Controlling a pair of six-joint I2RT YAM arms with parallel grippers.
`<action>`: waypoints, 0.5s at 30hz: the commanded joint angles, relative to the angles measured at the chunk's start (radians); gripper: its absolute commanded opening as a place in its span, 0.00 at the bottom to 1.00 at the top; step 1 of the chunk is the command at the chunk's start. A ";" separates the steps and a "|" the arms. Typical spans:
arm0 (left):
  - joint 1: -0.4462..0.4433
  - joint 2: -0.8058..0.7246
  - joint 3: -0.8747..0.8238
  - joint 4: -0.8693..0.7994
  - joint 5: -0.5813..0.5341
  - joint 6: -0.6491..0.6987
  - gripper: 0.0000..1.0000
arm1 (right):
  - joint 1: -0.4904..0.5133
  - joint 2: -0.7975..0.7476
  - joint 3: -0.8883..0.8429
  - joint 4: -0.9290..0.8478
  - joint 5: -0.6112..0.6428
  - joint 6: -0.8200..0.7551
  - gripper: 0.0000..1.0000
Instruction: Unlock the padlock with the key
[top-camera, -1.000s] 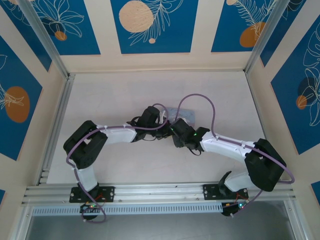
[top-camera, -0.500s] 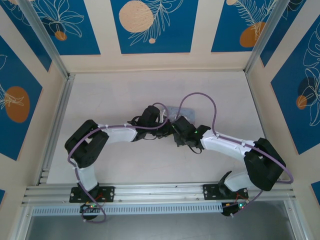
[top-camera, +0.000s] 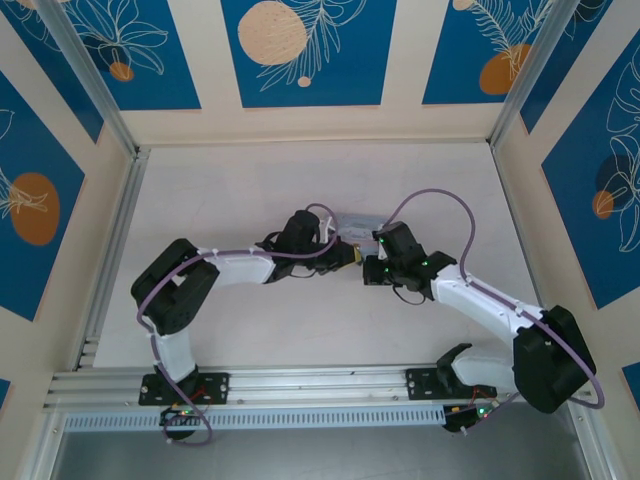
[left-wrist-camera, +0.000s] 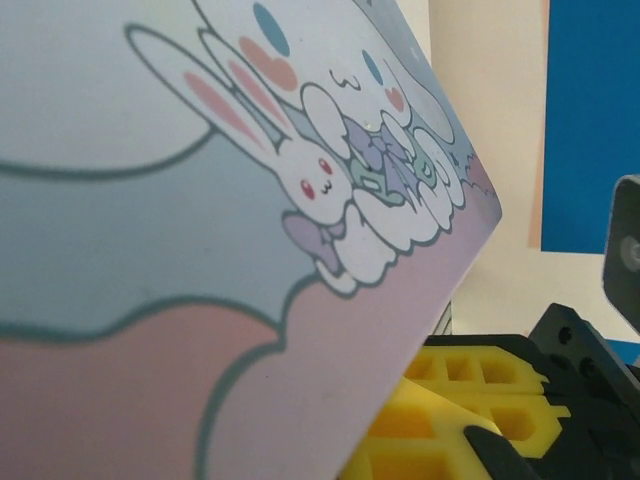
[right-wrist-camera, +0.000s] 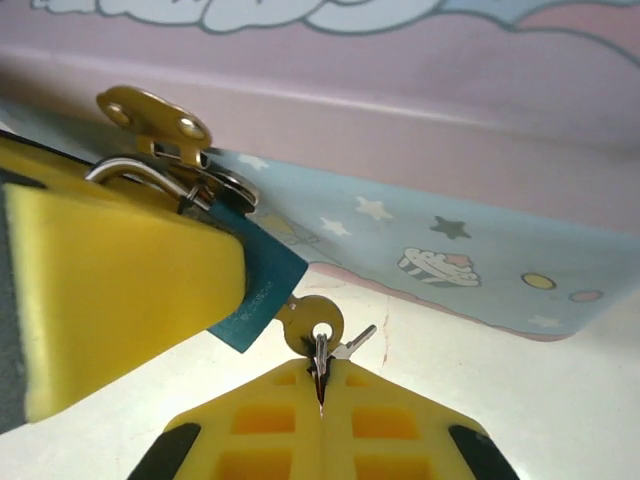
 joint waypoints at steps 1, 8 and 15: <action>-0.007 0.026 0.000 -0.039 0.025 0.003 0.00 | -0.034 -0.064 -0.022 0.113 -0.109 0.047 0.21; -0.004 0.039 -0.009 -0.051 0.001 0.021 0.00 | -0.065 -0.150 -0.097 0.127 -0.142 0.123 0.53; -0.005 0.055 -0.030 -0.095 -0.006 0.091 0.00 | -0.066 -0.159 -0.172 0.184 -0.174 0.228 0.63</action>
